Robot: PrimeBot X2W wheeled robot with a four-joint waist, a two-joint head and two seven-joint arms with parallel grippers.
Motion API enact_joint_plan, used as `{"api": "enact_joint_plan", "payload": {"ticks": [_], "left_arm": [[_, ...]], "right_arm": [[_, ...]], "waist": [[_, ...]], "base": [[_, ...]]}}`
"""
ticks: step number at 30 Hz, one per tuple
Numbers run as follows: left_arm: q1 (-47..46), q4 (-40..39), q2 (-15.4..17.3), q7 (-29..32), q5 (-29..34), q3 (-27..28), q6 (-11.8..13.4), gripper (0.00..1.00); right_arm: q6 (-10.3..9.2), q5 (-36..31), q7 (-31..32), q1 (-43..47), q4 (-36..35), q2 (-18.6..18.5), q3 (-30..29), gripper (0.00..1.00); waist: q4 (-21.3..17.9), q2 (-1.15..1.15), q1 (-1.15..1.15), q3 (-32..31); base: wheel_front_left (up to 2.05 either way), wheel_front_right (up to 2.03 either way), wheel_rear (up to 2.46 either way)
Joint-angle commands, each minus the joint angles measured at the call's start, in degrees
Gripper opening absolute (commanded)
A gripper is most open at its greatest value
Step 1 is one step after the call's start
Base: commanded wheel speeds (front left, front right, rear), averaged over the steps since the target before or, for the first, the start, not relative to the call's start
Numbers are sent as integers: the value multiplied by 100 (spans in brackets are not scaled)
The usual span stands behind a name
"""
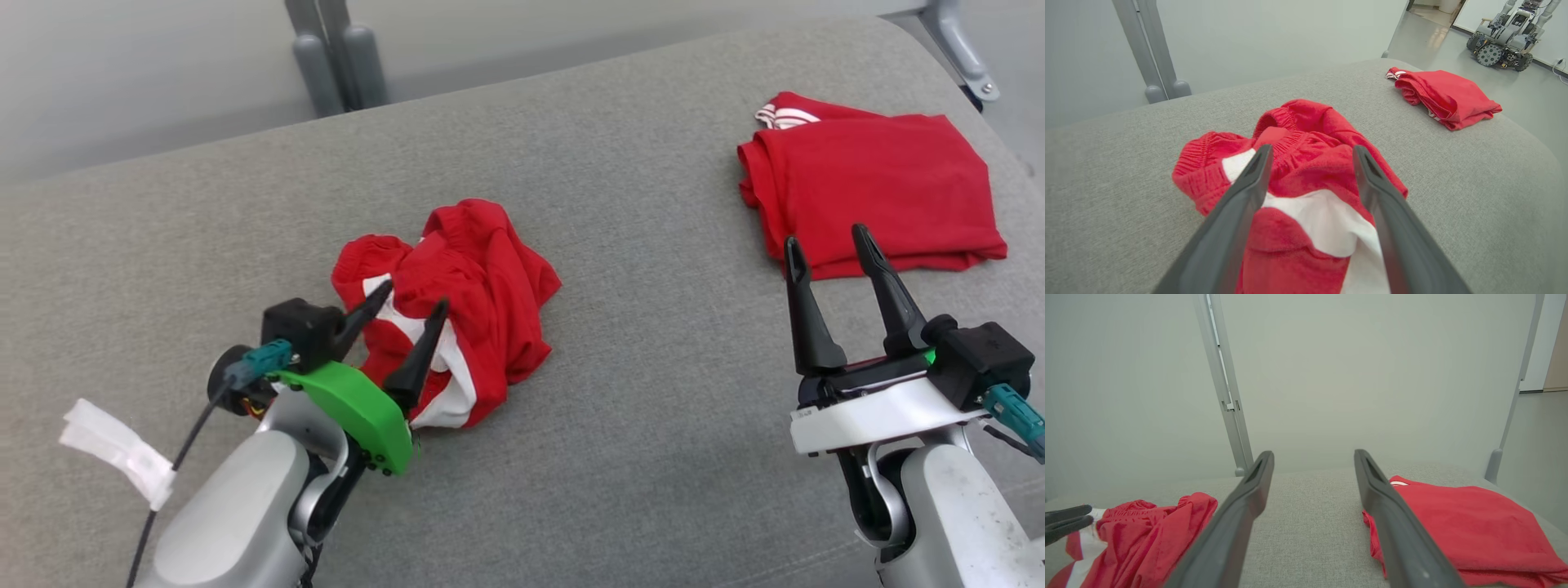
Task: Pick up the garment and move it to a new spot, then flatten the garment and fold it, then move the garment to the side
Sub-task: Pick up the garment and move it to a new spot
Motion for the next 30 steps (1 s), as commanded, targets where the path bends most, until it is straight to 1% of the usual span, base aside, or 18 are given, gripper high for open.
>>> {"api": "enact_joint_plan", "payload": {"ticks": [1, 5, 7, 11, 16, 18, 21, 23, 25, 28, 30], "left_arm": [[92, -99, 64, -53, -82, 84, 31, 100], [283, -551, 298, -129, -200, 321, 206, 100], [415, -814, 451, -209, -212, 473, 362, 100], [755, -1341, 738, -448, -256, 857, 741, 100], [1404, -1930, 948, -767, -441, 1393, 1177, 100], [1681, -2146, 1024, -875, -397, 1582, 1363, 100], [2064, -2378, 1082, -983, -318, 1884, 1587, 100], [2306, -2477, 1133, -1025, -157, 2053, 1705, 100], [2564, -2580, 1085, -1056, -50, 2240, 1803, 100], [2838, -2694, 1016, -1060, 222, 2466, 1839, 100], [3013, -2728, 926, -1061, 346, 2599, 1793, 100]], "right_arm": [[1, 12, 23, 85, -4, -31, 2, 100], [1, 16, 89, 137, -27, -67, 1, 100], [1, 10, 109, 169, -47, -75, -8, 100], [1, 20, 147, 271, -71, -64, 0, 100], [1, 35, 151, 373, -49, -45, 78, 100], [1, 43, 149, 394, -59, -40, 77, 100], [1, 51, 139, 429, -68, -4, 106, 100], [1, 68, 128, 456, -65, 20, 121, 100], [1, 79, 109, 489, -50, 49, 118, 100], [1, 99, 96, 559, -22, 59, 70, 100], [1, 99, 86, 618, -5, 55, 18, 100]], "waist": [[182, 0, 0, -139], [347, 0, 0, -221], [418, 0, 0, -260], [538, 0, 0, -339], [591, 0, 0, -487], [605, 0, 0, -530], [607, 0, 0, -556], [602, 0, 0, -574], [602, 0, 0, -592], [611, 0, 0, -614], [621, 0, 0, -621]], "base": [[0, 0, 0], [0, 0, 0], [0, 0, 0], [0, 0, 0], [0, 0, 0], [0, 0, 0], [0, 0, 0], [0, 0, 0], [0, 0, 0], [0, 0, 0], [0, 0, 0]]}}
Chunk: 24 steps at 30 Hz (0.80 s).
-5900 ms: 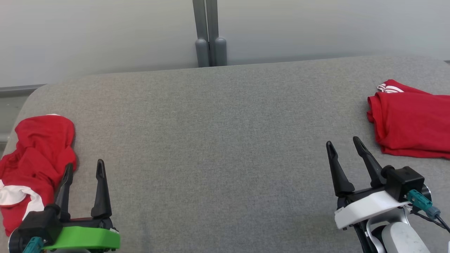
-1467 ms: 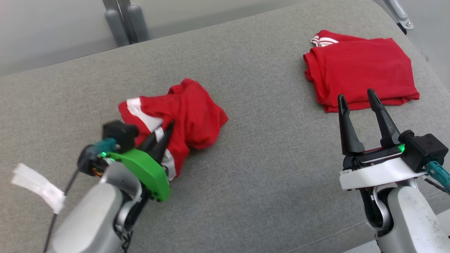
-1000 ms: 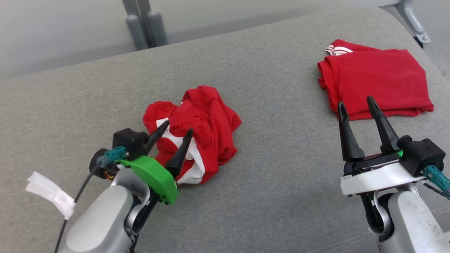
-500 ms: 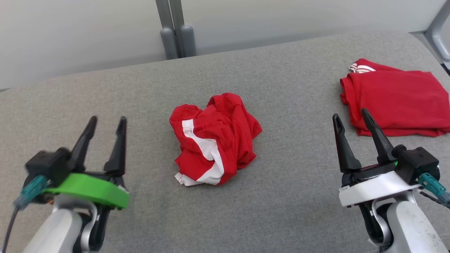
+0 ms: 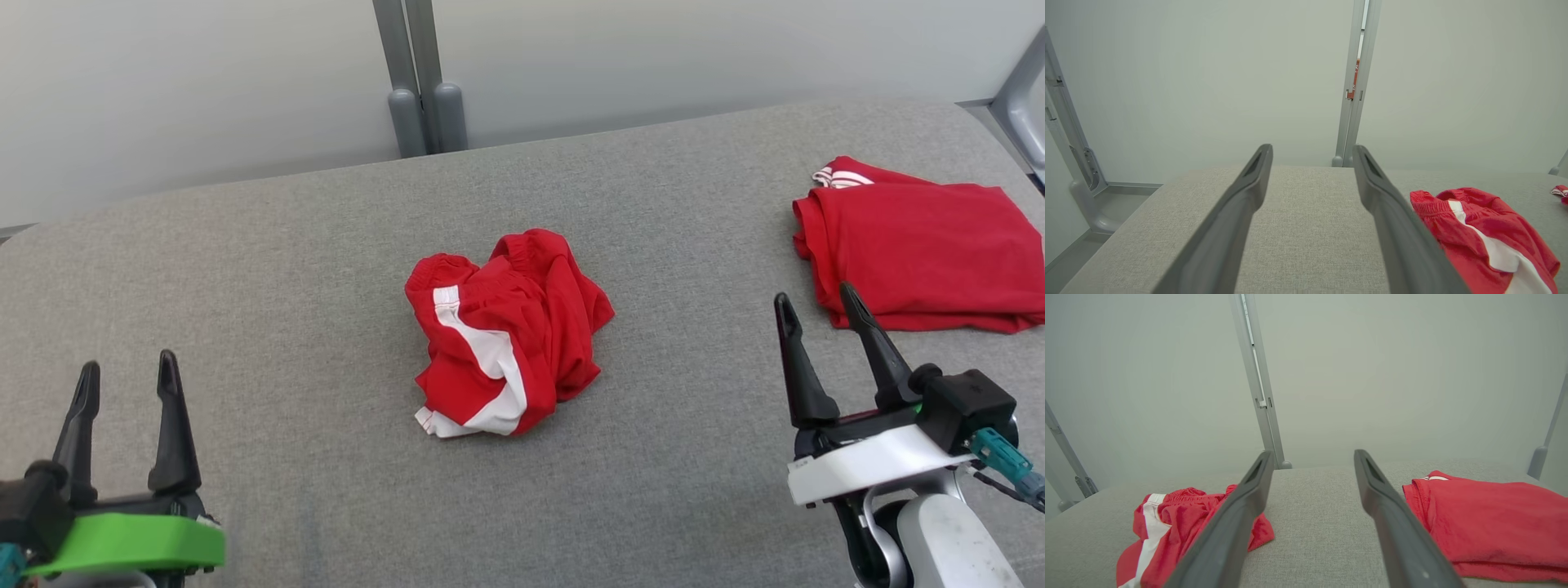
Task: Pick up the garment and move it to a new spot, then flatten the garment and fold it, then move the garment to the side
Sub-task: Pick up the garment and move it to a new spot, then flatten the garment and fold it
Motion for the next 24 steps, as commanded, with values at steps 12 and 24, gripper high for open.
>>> {"api": "enact_joint_plan", "payload": {"ticks": [12, 24], "left_arm": [[264, 105, -518, -20, 520, 362, -480, 100], [147, 262, -766, -21, 702, 524, -730, 100]], "right_arm": [[1, 43, 29, 72, -17, -44, -61, 100], [1, 43, 58, 43, 2, -42, -31, 100]], "waist": [[37, 0, 0, 40], [62, 0, 0, 50]], "base": [[0, 0, 0], [0, 0, 0]]}}
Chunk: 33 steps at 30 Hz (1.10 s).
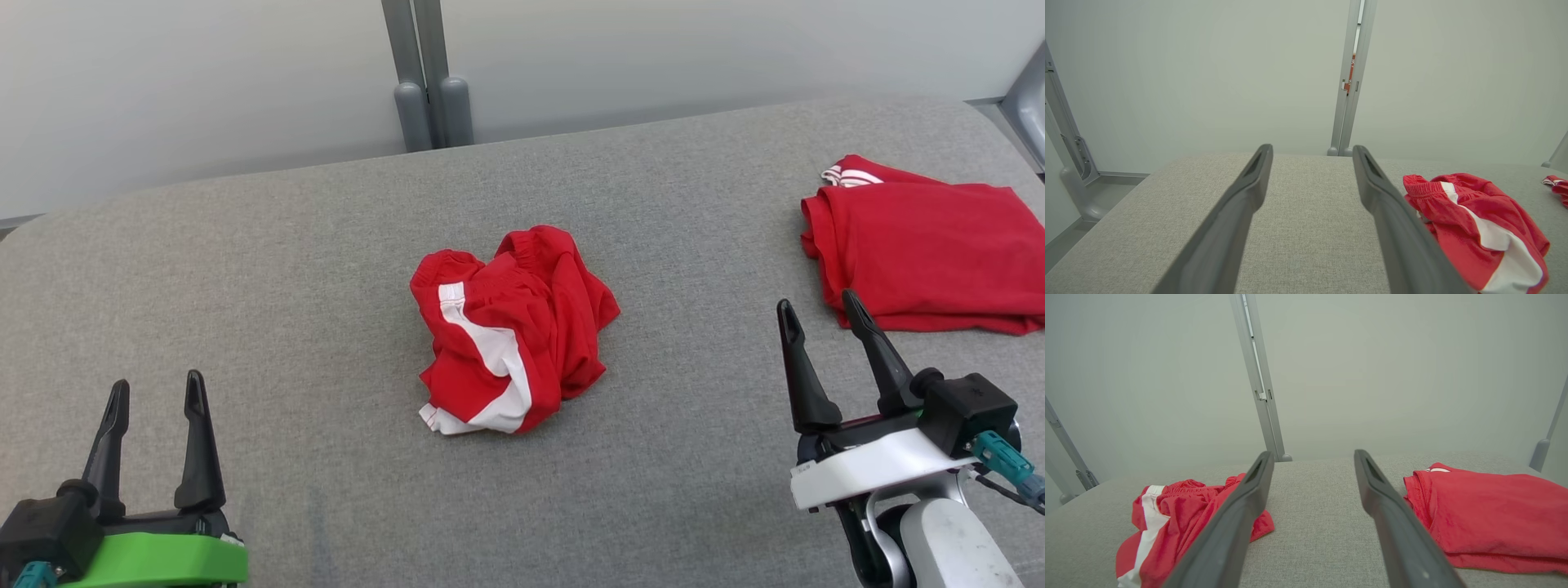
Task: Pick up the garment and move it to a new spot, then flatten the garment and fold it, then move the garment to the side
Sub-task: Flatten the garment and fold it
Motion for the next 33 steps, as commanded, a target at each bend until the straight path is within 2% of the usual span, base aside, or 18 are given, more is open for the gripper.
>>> {"api": "enact_joint_plan", "payload": {"ticks": [1, 26, 33], "left_arm": [[-94, 21, -13, -13, 51, 46, -35, 100], [-117, 192, -247, -14, 218, 156, -269, 100], [-180, 203, -290, -14, 237, 91, -314, 100]], "right_arm": [[1, 24, 17, -49, 8, -13, 4, 100], [1, 54, 44, -55, 8, -43, 61, 100], [1, 98, 102, -209, 54, -58, 325, 100]], "waist": [[-2, 0, 0, 3], [36, 0, 0, -46], [177, 0, 0, 26]], "base": [[0, 0, 0], [0, 0, 0], [0, 0, 0]]}}
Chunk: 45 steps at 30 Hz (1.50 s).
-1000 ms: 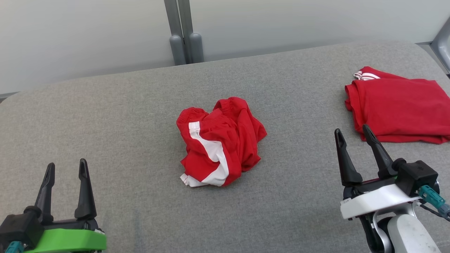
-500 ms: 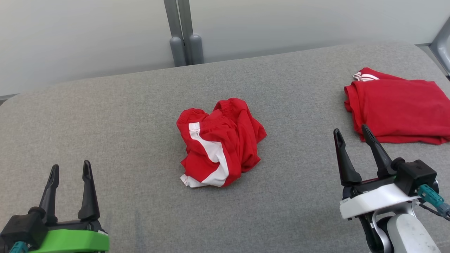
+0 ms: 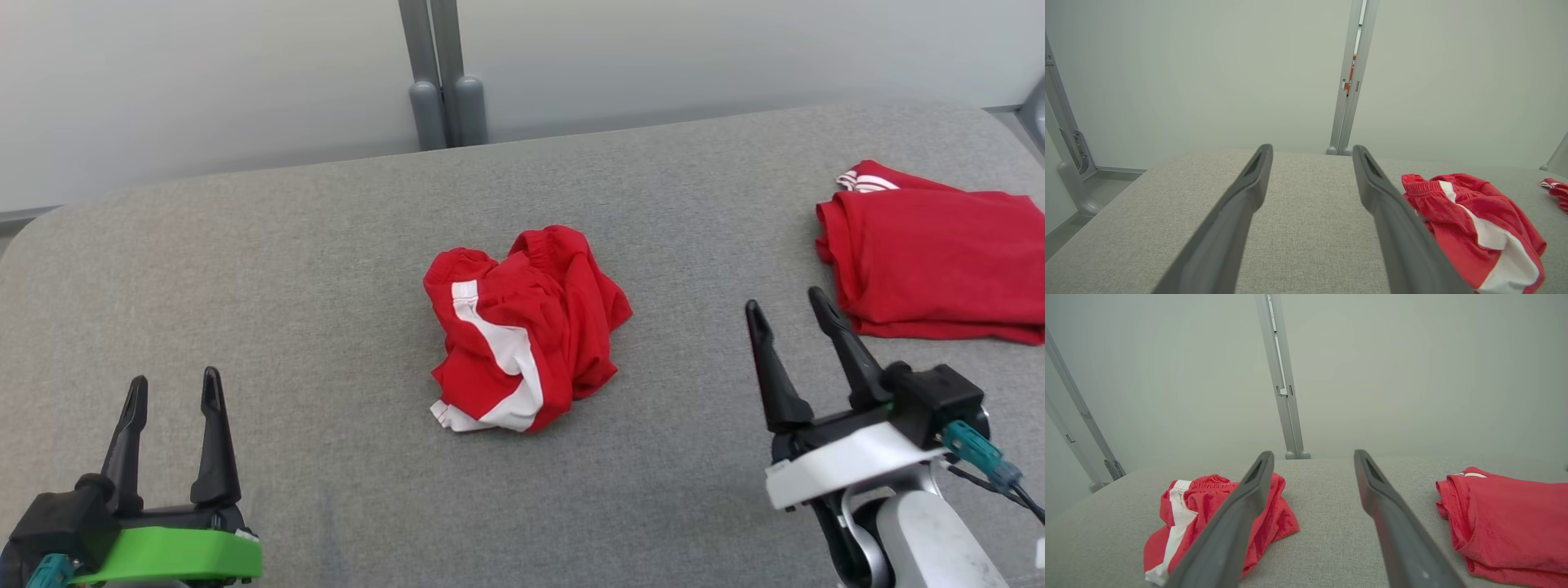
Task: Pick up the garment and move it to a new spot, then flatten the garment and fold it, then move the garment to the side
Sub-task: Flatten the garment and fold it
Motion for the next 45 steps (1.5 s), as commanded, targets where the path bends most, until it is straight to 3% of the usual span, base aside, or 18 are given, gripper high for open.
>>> {"api": "enact_joint_plan", "payload": {"ticks": [1, 8, 20, 30, 43, 44, 45], "left_arm": [[-97, 19, -24, -14, 78, -16, -44, 100], [-264, 92, -123, -14, 71, -74, -103, 100], [-539, 391, -494, -14, 106, -173, -338, 100], [-611, 587, -814, -13, 242, -71, -541, 100], [-650, 730, -1055, -13, 441, 108, -751, 100], [-644, 738, -1067, -13, 452, 129, -760, 100], [-635, 744, -1074, -13, 456, 147, -762, 100]], "right_arm": [[1, 50, 26, -153, 33, -38, 102, 100], [1, 312, 340, -900, 380, -136, 840, 100], [0, 1247, 1954, -2764, 1756, -857, 2509, 100], [1, 1960, 2636, -3882, 2571, -1212, 3664, 100], [1, 2712, 3440, -4556, 3726, -1223, 4344, 100], [1, 2779, 3471, -4559, 3741, -1229, 4385, 71], [1, 2824, 3484, -4567, 3739, -1235, 4419, 47]], "waist": [[91, 0, 0, 54], [484, 0, 0, 230], [1498, 0, 0, 398], [2136, 0, 0, 465], [2514, 0, 0, 590], [2512, 0, 0, 582], [2502, 0, 0, 571]], "base": [[0, 0, 0], [0, 0, 0], [0, 0, 0], [0, 0, 0], [0, 0, 0], [0, 0, 0], [0, 0, 0]]}}
